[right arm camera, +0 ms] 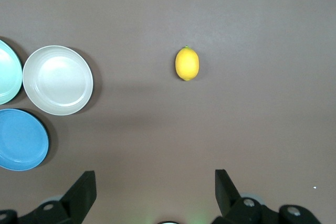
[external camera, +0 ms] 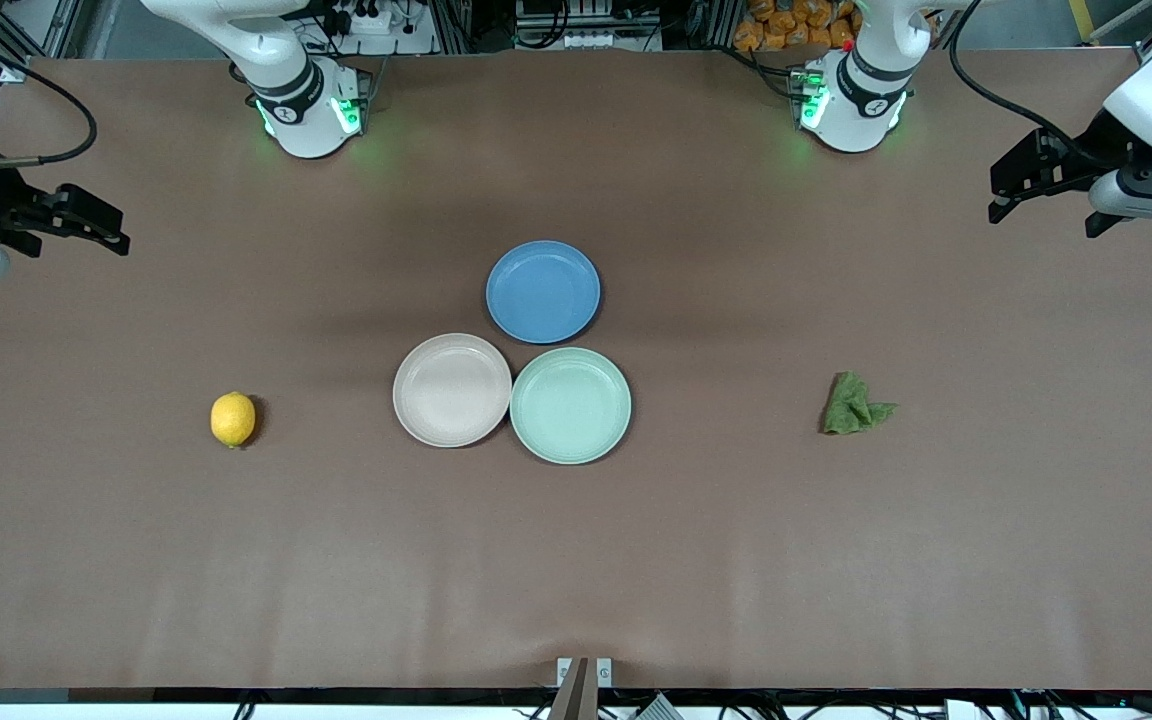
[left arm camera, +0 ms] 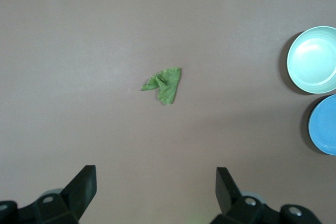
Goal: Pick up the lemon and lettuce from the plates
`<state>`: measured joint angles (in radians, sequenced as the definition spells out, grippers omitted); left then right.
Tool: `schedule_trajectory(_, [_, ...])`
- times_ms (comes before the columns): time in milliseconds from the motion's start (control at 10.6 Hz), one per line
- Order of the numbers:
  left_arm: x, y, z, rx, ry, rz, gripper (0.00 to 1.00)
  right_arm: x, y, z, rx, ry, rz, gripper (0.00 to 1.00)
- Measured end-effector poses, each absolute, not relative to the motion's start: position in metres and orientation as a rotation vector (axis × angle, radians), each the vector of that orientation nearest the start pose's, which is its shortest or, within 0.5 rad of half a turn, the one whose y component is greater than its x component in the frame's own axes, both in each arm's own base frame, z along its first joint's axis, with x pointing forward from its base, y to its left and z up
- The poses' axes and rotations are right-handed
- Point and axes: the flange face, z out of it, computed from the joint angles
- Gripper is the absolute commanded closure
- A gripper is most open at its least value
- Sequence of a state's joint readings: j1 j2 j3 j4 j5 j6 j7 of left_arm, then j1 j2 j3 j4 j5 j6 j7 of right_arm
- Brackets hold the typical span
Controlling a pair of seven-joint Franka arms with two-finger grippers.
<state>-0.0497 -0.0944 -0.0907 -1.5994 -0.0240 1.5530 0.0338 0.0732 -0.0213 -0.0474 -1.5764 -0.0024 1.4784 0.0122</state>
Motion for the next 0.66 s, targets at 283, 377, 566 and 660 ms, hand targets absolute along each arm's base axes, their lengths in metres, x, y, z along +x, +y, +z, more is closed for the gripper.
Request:
schedule_trajectory(283, [0.520,-0.078,0.656,-3.140,0.276,-0.060,0.00,0.539,0.014,0.628,-3.148,-0.025,0.106,0.00])
schedule_trajectory(377, [0.520,-0.078,0.653,-3.141,0.276,-0.052,0.00,0.539,0.013,0.629,-3.154,-0.024,0.099,0.00])
schedule_trajectory(566, [0.523,-0.078,0.648,-3.141,0.276,-0.035,0.00,0.540,0.012,0.629,-3.160,-0.022,0.093,0.00])
schedule_trajectory(660, [0.524,-0.078,0.647,-3.141,0.276,-0.032,0.00,0.540,0.011,0.629,-3.160,-0.020,0.094,0.00])
